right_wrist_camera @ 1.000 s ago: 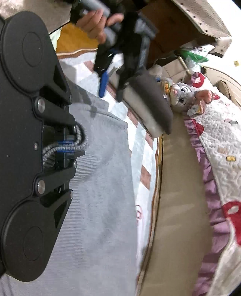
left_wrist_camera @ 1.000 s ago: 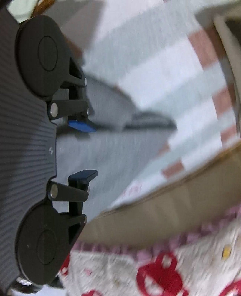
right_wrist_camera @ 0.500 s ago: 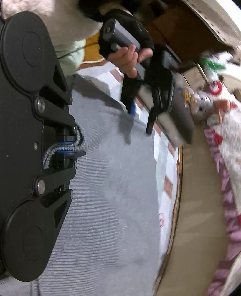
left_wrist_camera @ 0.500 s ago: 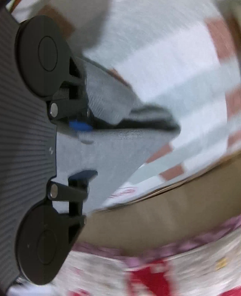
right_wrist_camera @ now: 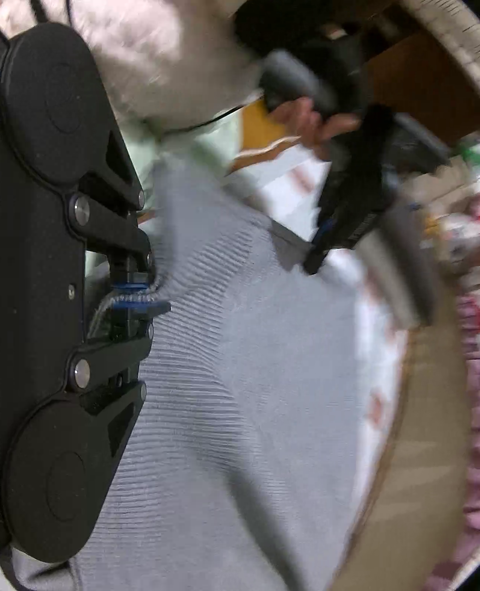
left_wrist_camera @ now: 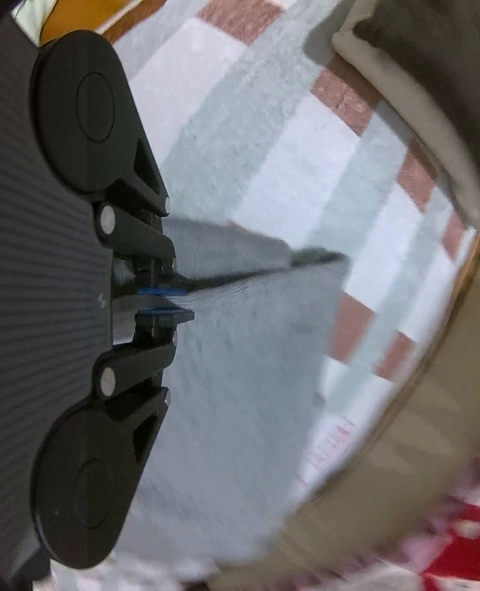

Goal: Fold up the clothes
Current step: 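Fold the held edge over with both grippers and release, then move both open grippers to the folded cardigan's edge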

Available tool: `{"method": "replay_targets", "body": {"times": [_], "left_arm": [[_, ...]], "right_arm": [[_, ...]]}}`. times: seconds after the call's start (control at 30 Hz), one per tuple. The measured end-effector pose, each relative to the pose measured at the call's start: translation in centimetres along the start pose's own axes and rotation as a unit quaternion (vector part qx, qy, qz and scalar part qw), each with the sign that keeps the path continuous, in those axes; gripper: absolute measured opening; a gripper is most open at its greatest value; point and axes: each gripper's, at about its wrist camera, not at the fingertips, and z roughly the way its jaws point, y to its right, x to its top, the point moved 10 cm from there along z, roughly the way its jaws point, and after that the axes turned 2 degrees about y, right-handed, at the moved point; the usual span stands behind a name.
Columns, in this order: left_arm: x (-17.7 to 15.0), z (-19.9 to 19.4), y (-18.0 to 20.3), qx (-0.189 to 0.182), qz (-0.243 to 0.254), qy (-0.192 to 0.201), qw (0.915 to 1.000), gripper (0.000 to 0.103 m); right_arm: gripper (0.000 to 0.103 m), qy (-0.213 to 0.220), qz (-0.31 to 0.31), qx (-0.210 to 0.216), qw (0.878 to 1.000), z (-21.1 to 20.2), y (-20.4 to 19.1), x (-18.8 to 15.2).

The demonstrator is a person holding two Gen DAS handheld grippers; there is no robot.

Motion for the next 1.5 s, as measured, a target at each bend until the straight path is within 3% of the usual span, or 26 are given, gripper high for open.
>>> {"method": "replay_targets", "body": {"times": [0.1,0.17,0.23,0.3,0.4,0.47,0.53,0.63,0.73,0.8,0.83,0.87,0.9,0.97,1.03,1.1,1.13,1.27,1.4,1.5], "left_arm": [[1.3,-2.1,0.1,0.028,0.027,0.052,0.9979,0.012],[2.1,-3.9,0.5,0.051,0.063,0.095,0.9921,0.025],[2.3,-5.0,1.5,0.05,0.094,0.122,0.9868,0.042],[2.0,-5.1,3.2,0.018,0.107,0.124,0.9863,0.052],[1.2,-5.3,6.8,-0.045,0.121,0.126,0.9837,0.075],[0.5,-5.3,9.3,-0.066,0.125,0.142,0.9797,0.083],[-0.4,-5.2,11.3,-0.082,0.111,0.153,0.9785,0.083],[-2.8,-3.6,13.9,-0.11,0.1,0.137,0.9794,0.083],[-5.5,-1.5,15.3,-0.086,0.135,0.115,0.9804,0.082],[-6.8,-0.9,16.2,-0.053,0.187,0.106,0.9752,0.078],[-7.2,-0.6,16.5,-0.041,0.206,0.099,0.9727,0.073],[-7.5,-0.5,16.7,-0.032,0.219,0.09,0.971,0.069],[-7.7,-0.3,16.8,-0.033,0.226,0.076,0.9706,0.059],[-8.1,-0.1,16.8,-0.062,0.217,0.043,0.9732,0.052],[-8.5,-0.2,16.8,-0.081,0.216,0.025,0.9726,0.03],[-8.9,-0.3,17.0,-0.08,0.235,0.022,0.9684,0.025],[-9.1,-0.4,17.1,-0.078,0.244,0.023,0.9662,0.025],[-9.4,-0.1,17.5,-0.077,0.252,0.019,0.9644,0.026],[-9.4,0.4,17.5,-0.068,0.257,0.017,0.9639,0.029],[-9.3,0.7,17.3,-0.065,0.252,0.016,0.9655,0.036]], "right_arm": [[0.018,0.02,0.009,0.002,1.0,-2.1,0.0,0.8],[0.031,0.059,0.039,0.008,0.997,-5.1,0.9,1.6],[0.038,0.104,0.074,-0.006,0.992,-8.2,3.2,2.7],[0.039,0.142,0.101,-0.044,0.984,-11.2,6.5,3.8],[0.044,0.177,0.112,-0.145,0.967,-14.8,12.4,4.8],[0.044,0.191,0.077,-0.211,0.955,-16.3,15.7,4.9],[0.044,0.169,0.012,-0.258,0.951,-16.3,17.6,4.3],[0.043,0.136,-0.006,-0.275,0.952,-15.5,20.2,3.0],[0.042,0.12,0.077,-0.286,0.947,-15.4,24.7,1.7],[0.037,0.122,0.154,-0.286,0.938,-15.7,27.3,0.9],[0.019,0.118,0.185,-0.274,0.936,-15.7,28.3,0.5],[0.012,0.112,0.211,-0.255,0.937,-15.7,28.8,0.2],[0.013,0.108,0.235,-0.233,0.938,-15.6,29.3,0.0],[0.012,0.093,0.255,-0.215,0.938,-15.3,30.0,-0.9],[0.013,0.076,0.269,-0.205,0.938,-14.9,30.6,-1.8],[0.016,0.061,0.283,-0.193,0.938,-14.5,31.2,-2.7],[0.017,0.058,0.294,-0.185,0.936,-14.4,31.3,-3.2],[0.041,0.044,0.291,-0.186,0.938,-14.1,30.7,-4.0],[0.045,0.008,0.285,-0.184,0.941,-13.0,30.5,-4.6],[0.045,0.003,0.257,-0.17,0.951,-12.1,29.3,-4.0]]}}
